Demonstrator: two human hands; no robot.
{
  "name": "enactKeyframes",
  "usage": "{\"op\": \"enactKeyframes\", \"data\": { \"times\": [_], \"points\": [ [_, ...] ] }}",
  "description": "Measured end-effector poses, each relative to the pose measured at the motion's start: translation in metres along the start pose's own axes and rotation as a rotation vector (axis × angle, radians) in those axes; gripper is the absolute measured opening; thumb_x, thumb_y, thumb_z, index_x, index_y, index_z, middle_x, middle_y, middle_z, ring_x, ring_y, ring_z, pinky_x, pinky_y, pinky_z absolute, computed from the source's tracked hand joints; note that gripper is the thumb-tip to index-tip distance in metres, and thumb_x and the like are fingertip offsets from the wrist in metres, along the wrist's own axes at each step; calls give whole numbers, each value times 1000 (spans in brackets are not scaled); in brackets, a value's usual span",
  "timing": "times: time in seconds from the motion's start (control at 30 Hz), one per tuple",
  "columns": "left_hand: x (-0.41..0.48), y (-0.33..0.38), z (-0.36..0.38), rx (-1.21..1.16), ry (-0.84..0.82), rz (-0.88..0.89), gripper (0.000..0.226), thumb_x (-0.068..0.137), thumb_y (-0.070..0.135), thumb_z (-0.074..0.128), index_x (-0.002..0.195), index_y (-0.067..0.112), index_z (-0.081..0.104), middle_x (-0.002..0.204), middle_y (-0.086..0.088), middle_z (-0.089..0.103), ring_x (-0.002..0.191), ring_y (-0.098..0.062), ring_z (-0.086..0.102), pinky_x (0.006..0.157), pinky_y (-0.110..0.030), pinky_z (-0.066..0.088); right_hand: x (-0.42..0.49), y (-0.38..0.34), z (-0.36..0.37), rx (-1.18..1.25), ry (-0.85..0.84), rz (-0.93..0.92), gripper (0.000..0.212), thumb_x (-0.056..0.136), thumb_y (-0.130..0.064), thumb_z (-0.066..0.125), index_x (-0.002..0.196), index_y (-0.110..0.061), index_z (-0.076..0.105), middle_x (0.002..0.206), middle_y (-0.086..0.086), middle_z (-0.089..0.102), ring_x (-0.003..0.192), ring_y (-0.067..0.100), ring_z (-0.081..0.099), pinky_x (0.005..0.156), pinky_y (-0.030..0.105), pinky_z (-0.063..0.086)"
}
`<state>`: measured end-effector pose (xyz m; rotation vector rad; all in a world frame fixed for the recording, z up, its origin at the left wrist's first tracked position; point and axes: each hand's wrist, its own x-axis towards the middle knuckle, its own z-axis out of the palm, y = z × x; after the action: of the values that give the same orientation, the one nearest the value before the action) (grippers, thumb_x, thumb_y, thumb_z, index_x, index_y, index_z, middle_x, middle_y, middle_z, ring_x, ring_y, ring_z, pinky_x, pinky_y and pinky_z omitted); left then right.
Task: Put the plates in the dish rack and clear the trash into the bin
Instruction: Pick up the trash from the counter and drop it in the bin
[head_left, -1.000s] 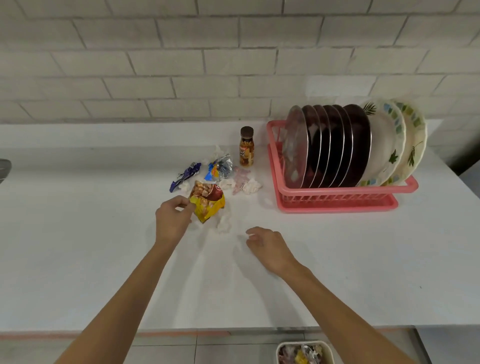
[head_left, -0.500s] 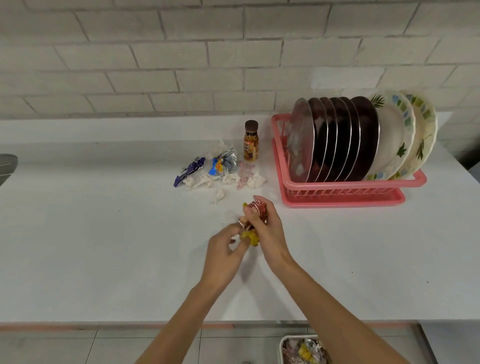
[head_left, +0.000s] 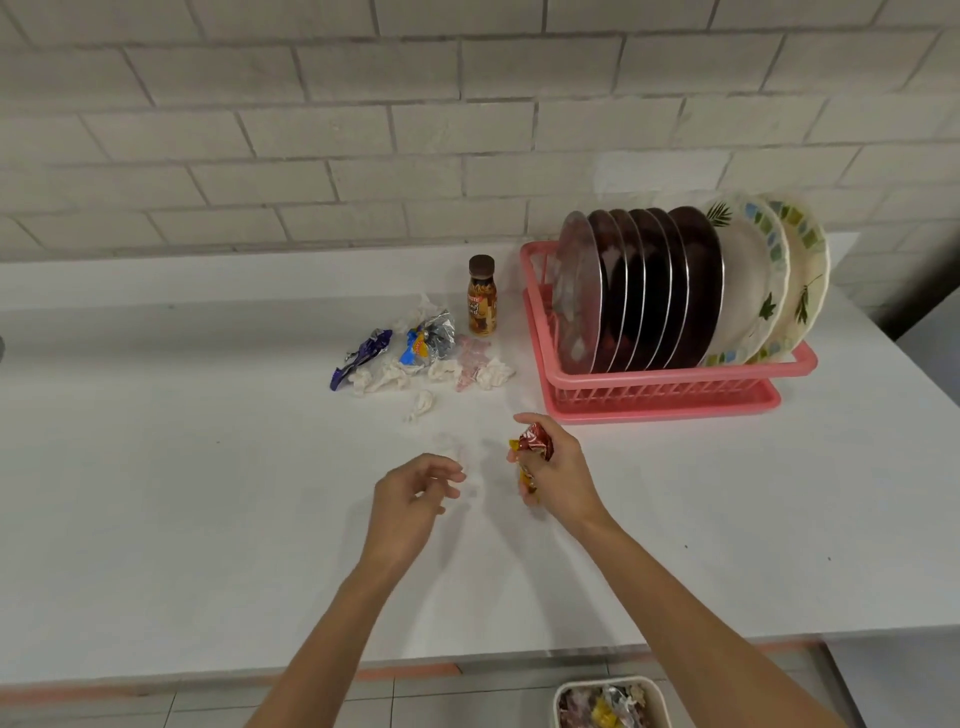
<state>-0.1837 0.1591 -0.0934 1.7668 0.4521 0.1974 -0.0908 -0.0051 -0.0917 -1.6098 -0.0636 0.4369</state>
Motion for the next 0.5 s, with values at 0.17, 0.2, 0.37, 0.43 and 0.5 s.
{"op": "enactKeyframes", "data": {
  "times": [0.17, 0.2, 0.37, 0.43, 0.5],
  "points": [
    [11, -11, -10, 61, -51, -31, 32, 89, -6, 53, 98, 21, 66, 84, 6, 74, 77, -17, 69, 65, -26, 51, 2, 3, -6, -149, -93, 106, 14, 95, 1, 47, 101, -4, 58, 67, 9, 50, 44, 17, 31, 41, 19, 20],
    [14, -14, -10, 83, -43, -19, 32, 88, -5, 55, 99, 22, 66, 86, 8, 74, 80, -15, 68, 67, -24, 49, 2, 2, -6, -146, -114, 135, 6, 95, -4, 51, 96, -3, 56, 66, 10, 48, 44, 16, 29, 43, 20, 19],
    [46, -28, -9, 440, 29, 154, 52, 82, 24, 76, 129, 23, 54, 135, 4, 51, 123, -16, 48, 93, -25, 39, 1, -2, -9, -206, -46, 187, 39, 92, -43, 61, 71, -10, 55, 55, -1, 45, 39, 12, 38, 40, 18, 22],
    [64, -30, -9, 588, -34, 128, 81, 77, 41, 79, 145, 23, 39, 152, 1, 31, 138, -21, 29, 107, -36, 33, 1, 0, -9, -294, 13, 175, 47, 91, -46, 59, 58, -15, 49, 48, -5, 45, 46, 16, 44, 40, 19, 27],
    [78, -29, -8, 716, -81, 105, 94, 73, 52, 78, 149, 25, 31, 158, 1, 20, 143, -23, 20, 111, -44, 30, 2, 3, -10, -334, 28, 185, 44, 90, -38, 58, 54, -14, 47, 51, -1, 46, 51, 19, 44, 44, 21, 30]
  ]
}}
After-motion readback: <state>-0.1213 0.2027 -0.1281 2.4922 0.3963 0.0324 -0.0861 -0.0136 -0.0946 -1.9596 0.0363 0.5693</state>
